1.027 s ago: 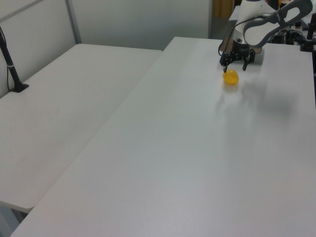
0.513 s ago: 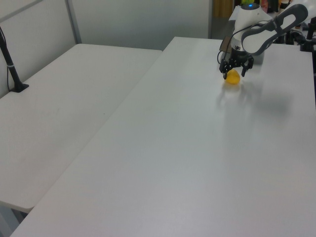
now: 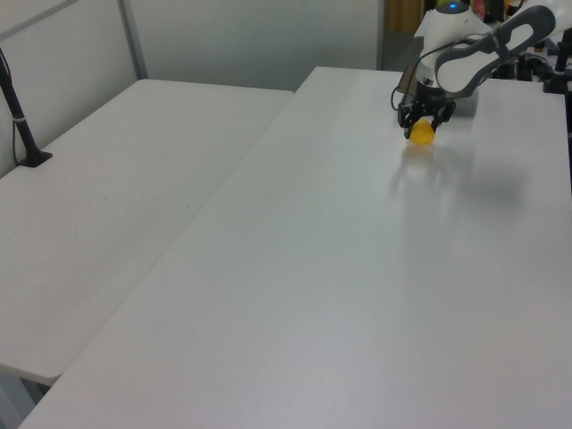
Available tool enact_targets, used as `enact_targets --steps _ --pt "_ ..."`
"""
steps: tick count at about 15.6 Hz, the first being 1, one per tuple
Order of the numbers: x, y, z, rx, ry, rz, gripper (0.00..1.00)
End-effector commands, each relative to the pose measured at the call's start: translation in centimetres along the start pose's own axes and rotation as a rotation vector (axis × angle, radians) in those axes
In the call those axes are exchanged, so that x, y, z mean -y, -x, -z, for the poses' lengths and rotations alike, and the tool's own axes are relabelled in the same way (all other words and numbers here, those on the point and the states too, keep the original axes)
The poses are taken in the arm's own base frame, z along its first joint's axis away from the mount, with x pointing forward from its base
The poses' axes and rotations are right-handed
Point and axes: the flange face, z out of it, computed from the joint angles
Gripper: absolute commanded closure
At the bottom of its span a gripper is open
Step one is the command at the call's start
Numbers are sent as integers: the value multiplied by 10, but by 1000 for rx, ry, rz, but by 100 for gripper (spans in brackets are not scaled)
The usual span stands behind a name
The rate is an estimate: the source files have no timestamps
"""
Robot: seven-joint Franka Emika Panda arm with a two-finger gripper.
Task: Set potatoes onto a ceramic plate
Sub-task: 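Carry the held potato over the brown ceramic plate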
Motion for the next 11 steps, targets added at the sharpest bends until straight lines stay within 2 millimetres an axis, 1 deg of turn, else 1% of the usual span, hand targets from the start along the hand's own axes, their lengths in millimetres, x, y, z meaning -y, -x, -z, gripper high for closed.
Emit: enact_targets --steps 1,3,7,10,11 --pt "3 -31 39 -81 -40 -30 67" --pt "-5 -53 55 -118 -62 -66 67" --pt "-20 -78 66 -154 -79 -110 66" --pt "-33 -103 58 -176 -76 -147 66" --pt "-41 -113 53 -182 -70 -163 66"
